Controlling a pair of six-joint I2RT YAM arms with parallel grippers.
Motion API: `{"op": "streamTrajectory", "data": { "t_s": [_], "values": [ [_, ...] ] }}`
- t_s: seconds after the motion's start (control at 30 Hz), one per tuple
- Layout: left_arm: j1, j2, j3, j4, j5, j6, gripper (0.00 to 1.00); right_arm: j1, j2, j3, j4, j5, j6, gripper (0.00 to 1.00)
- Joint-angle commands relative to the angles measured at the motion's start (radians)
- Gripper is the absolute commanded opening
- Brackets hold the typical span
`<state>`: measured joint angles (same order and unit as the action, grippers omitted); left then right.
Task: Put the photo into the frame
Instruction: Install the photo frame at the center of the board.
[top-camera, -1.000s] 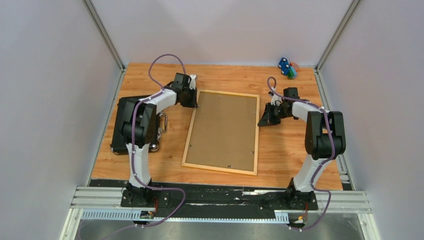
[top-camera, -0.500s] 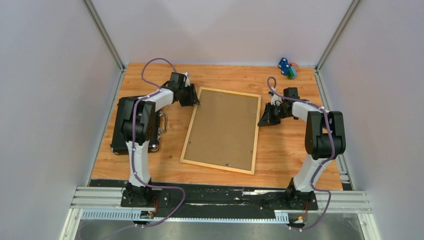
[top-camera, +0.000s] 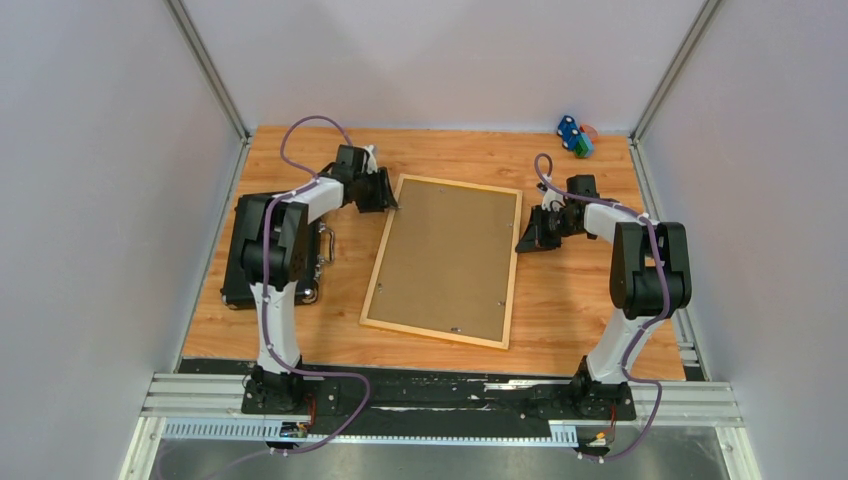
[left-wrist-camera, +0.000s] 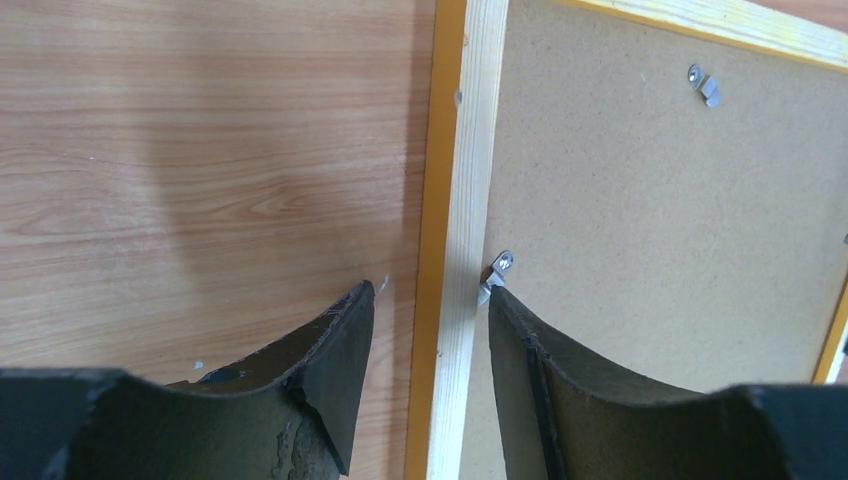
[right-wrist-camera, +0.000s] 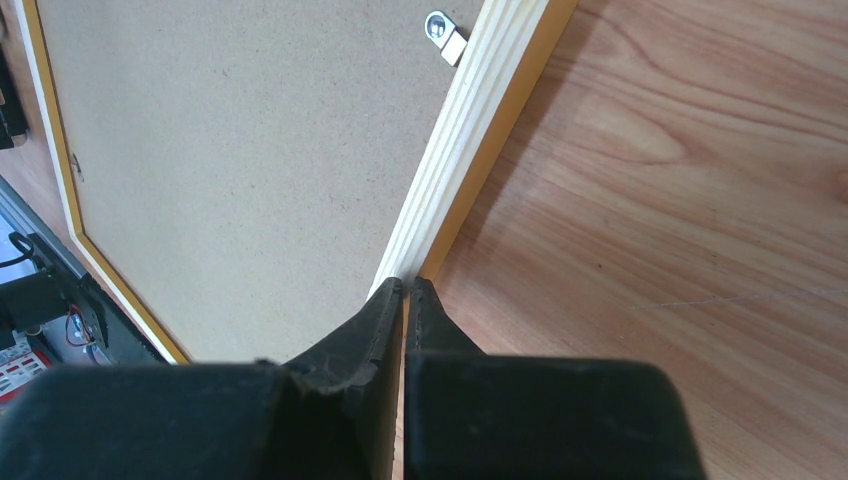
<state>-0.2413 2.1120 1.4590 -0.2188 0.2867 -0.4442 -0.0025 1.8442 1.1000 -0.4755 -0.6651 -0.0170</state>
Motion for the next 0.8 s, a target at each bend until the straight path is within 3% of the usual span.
{"op": "streamTrajectory", "data": {
  "t_s": [0.0,0.33,0.53,0.67,0.77],
  "values": [
    [0.013,-0.030,-0.065,-0.119,-0.059,0.105,0.56,0.013,0.013,0.004,-0.001,-0.001,-0.008,0.03],
    [0.014,-0.151,-0.119,-0.263,-0.029,0.313,0.59,0.013,0.024,0.012,0.000,-0.003,-0.009,0.04],
    [0.014,-0.224,-0.185,-0.322,0.075,0.403,0.60,0.012,0.032,0.015,-0.001,0.002,-0.011,0.03],
    [0.014,-0.253,-0.221,-0.361,0.131,0.458,0.70,0.013,0.033,0.015,-0.001,-0.003,-0.005,0.03],
    [0.013,-0.275,-0.234,-0.399,0.156,0.507,0.72,0.013,0.035,0.015,-0.001,-0.005,-0.003,0.04]
  ]
}}
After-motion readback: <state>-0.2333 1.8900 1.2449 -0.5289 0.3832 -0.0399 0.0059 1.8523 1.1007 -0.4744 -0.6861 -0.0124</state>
